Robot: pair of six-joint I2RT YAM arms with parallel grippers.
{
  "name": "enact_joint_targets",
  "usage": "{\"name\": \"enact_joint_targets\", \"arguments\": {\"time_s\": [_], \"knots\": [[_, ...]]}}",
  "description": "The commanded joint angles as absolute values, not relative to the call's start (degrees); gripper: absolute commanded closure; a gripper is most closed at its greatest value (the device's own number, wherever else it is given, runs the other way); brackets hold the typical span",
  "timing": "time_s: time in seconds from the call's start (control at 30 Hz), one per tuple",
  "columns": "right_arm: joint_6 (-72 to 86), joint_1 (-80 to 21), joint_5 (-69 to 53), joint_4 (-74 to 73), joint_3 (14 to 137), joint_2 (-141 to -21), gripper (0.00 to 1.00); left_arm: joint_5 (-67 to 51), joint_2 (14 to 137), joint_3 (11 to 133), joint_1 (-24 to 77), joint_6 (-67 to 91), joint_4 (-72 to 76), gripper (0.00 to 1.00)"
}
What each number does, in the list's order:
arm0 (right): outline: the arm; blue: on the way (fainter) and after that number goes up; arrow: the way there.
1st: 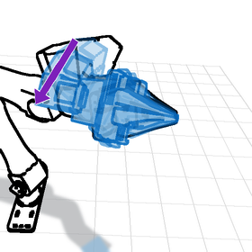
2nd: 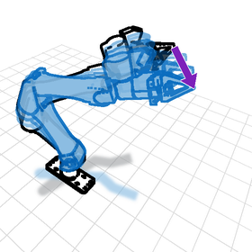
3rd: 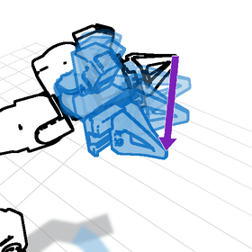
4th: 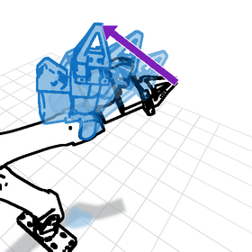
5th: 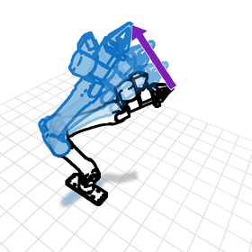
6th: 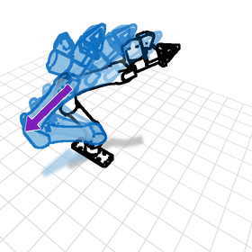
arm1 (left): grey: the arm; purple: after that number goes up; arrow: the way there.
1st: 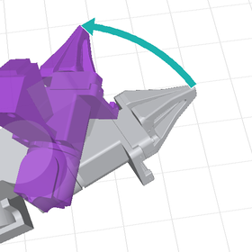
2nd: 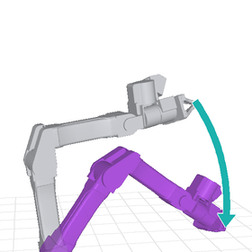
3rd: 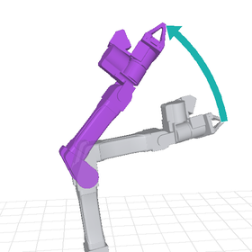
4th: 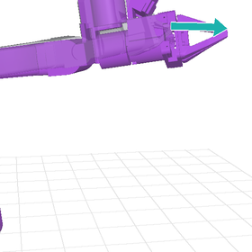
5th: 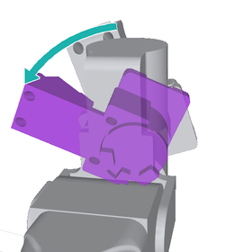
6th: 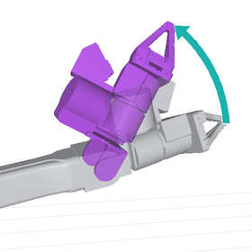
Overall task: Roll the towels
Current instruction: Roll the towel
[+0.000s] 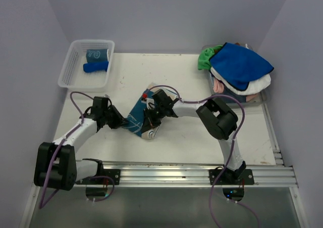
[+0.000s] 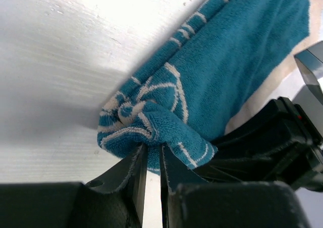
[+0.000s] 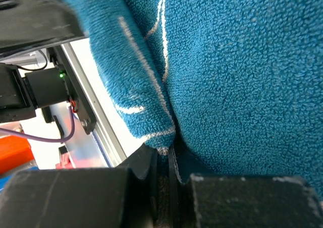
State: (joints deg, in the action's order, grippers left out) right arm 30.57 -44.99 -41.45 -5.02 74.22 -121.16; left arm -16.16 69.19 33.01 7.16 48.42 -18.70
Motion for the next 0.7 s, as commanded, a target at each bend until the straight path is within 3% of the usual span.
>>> {"name": "enact_joint_targets", "arguments": {"time_s": [0.0,0.03,0.1,0.13,0.23,0.5,0.67], "knots": [[28.92,-44.74,-38.07,-8.96,75.50,-120.24,0.97,-13.63,72.24,34.54,7.38,47.63,-14.24,0.81],[28.57,-44.74,-36.49,-9.49,75.50,-119.71,0.94,-13.10,73.73,34.72,7.38,47.72,-13.72,0.81],[27.69,-44.74,-34.46,-10.89,75.32,-117.25,0.76,-12.31,75.58,35.50,7.38,47.64,-13.62,0.82],[27.25,-44.82,-32.19,-11.59,75.24,-116.46,0.62,-12.30,77.33,36.29,7.38,47.46,-13.62,0.81],[25.49,-44.82,-28.93,-14.49,74.09,-111.64,0.48,-12.48,79.71,37.35,7.38,46.50,-14.50,0.82],[19.87,-48.85,-14.62,-23.46,74.79,-102.05,0.44,-13.27,80.68,37.79,7.38,45.26,-16.00,0.82],[16.45,-53.34,-9.67,-25.48,78.29,-101.59,0.69,-13.36,81.47,40.25,7.38,44.47,-17.92,0.82]]}}
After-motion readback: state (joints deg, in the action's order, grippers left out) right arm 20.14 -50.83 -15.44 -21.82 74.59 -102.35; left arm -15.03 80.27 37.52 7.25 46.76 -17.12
